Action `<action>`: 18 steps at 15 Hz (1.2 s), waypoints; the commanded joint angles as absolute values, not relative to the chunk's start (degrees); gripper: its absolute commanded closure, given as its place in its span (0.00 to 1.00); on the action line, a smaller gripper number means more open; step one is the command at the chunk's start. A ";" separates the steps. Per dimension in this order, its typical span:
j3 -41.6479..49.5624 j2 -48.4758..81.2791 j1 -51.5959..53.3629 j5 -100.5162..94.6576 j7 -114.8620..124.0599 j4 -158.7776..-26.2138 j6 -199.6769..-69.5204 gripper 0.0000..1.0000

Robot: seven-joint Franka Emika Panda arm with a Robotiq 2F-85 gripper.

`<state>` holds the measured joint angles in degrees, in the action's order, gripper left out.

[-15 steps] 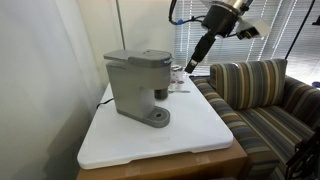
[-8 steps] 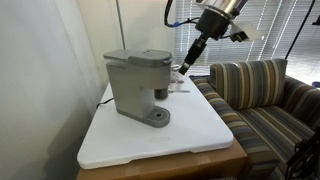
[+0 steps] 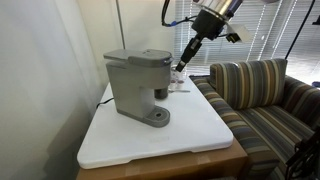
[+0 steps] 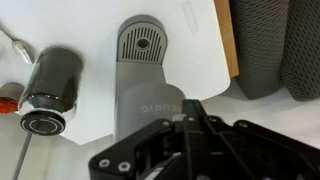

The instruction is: Open the grey coffeemaker

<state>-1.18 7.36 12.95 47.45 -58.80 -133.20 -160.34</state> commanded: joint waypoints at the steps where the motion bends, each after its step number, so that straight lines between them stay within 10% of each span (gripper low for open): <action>1: -1.43 9.74 12.86 48.91 -59.38 -131.19 -162.25 1.00; 18: -3.30 10.69 12.76 57.31 -62.75 -129.81 -167.40 1.00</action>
